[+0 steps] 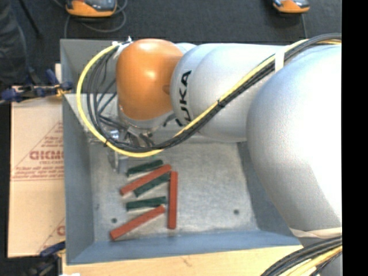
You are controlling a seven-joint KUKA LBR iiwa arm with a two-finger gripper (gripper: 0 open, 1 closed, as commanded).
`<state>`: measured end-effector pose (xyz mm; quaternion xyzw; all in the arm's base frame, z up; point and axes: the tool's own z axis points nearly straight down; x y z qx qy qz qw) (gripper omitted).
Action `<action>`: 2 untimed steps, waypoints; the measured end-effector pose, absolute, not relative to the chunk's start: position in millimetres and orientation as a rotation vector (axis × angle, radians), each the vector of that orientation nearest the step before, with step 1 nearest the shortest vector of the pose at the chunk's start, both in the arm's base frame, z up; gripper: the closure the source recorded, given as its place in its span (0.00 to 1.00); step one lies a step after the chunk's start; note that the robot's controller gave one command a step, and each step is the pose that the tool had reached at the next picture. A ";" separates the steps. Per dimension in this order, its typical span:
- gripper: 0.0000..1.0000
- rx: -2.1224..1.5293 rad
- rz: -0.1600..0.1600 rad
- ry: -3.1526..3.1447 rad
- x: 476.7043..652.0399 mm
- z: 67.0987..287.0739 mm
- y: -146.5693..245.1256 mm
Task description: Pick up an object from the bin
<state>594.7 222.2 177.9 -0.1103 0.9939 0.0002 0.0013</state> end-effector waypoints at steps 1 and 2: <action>1.00 -0.370 0.002 3.113 606.8 180.3 235.6; 1.00 -0.360 0.001 3.118 567.0 202.6 215.1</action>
Offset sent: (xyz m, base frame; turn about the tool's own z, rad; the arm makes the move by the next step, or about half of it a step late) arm 0.0098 0.0143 0.0010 -0.0170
